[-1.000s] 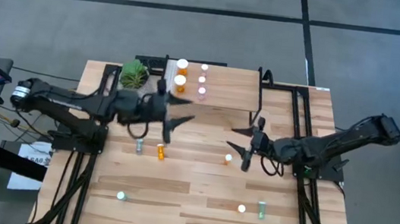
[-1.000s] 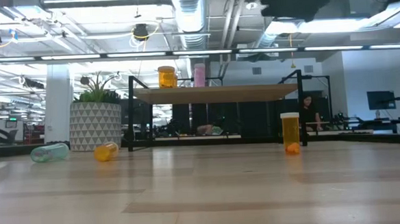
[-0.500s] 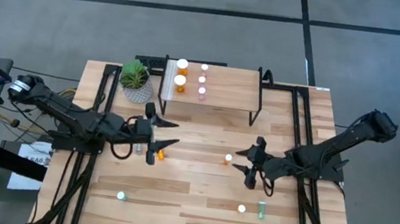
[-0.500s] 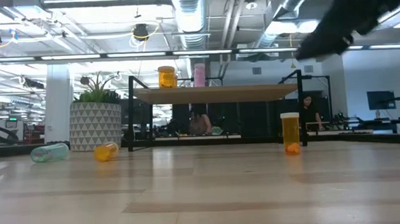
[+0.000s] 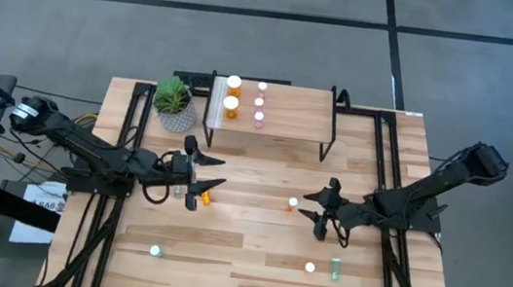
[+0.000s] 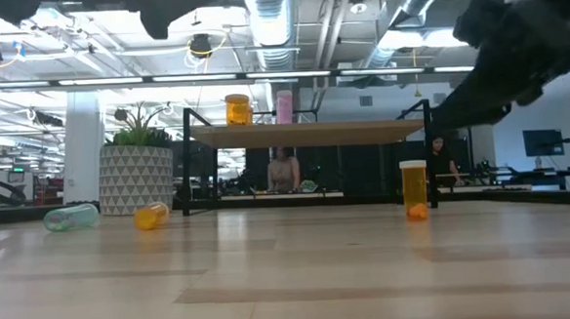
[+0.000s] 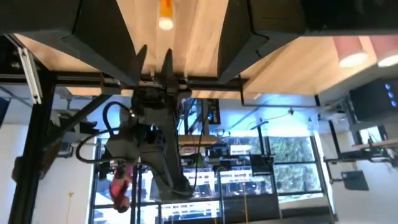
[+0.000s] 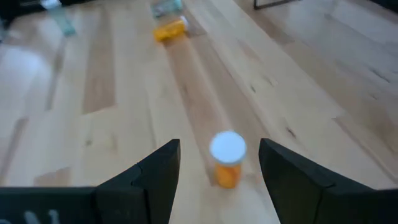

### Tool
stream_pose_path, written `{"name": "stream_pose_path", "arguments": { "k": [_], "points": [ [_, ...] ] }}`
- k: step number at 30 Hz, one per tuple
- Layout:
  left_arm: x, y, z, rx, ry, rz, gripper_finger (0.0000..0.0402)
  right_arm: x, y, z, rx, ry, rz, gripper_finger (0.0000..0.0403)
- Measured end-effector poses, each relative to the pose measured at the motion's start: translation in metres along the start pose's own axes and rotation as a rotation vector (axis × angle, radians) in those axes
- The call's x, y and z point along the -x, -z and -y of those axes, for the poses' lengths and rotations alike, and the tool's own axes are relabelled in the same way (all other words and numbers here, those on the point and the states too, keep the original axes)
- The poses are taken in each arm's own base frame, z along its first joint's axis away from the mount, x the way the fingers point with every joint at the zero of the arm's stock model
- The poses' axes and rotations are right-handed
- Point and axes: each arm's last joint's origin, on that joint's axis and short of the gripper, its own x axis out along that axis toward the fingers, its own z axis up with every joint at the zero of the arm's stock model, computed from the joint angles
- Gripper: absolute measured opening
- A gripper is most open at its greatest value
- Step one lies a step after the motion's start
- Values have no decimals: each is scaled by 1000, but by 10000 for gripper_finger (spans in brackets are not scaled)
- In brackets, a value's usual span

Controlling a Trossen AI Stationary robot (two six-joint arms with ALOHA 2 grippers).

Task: Pick and place medicine bottles onto shelf by color
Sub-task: Put the small right orange pill bottle on the shelf

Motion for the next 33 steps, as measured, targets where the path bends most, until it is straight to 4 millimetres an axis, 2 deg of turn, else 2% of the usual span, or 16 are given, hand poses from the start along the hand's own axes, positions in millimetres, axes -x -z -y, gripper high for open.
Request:
{"name": "stream_pose_path", "arguments": {
  "k": [8, 20, 25, 33],
  "points": [
    [3, 6, -1, 6, -6, -2, 208, -21, 17, 9, -20, 16, -27, 240],
    [3, 9, 0, -4, 29, -22, 208, -46, 26, 12, -28, 4, -24, 240],
    [3, 10, 0, -8, 29, -29, 208, -50, 28, 11, -34, 0, -15, 238],
    [3, 10, 0, -11, 29, -32, 208, -50, 27, 10, -36, -4, -6, 190]
  ]
}}
